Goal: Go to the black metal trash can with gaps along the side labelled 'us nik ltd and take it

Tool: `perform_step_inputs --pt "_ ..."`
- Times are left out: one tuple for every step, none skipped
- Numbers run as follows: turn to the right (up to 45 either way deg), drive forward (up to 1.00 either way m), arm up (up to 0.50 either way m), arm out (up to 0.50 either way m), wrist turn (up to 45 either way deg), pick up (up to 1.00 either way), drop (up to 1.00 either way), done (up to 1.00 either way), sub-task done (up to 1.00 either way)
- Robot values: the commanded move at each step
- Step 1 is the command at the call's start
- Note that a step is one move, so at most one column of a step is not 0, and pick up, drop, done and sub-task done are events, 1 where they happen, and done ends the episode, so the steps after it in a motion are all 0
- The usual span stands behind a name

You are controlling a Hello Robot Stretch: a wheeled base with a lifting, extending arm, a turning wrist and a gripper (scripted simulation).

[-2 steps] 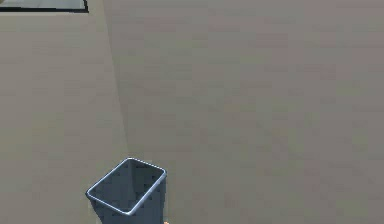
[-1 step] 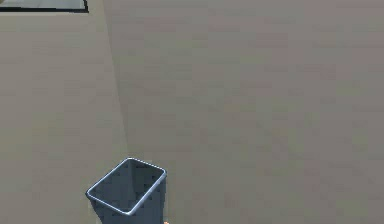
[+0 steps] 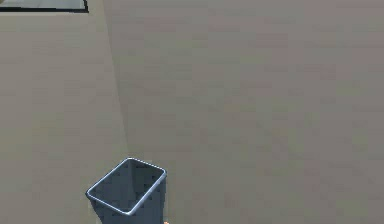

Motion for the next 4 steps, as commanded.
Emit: perform_step_inputs --pt "0.0 0.0 0.0 0.0 45.0 0.0 0.0 0.0 0.0" --pt "0.0 0.0 0.0 0.0 45.0 0.0 0.0 0.0 0.0" --pt "0.0 0.0 0.0 0.0 18.0 0.0 0.0 0.0 0.0" --pt "0.0 0.0 -0.3 0.0 0.0 0.0 0.0 0.0 0.0"
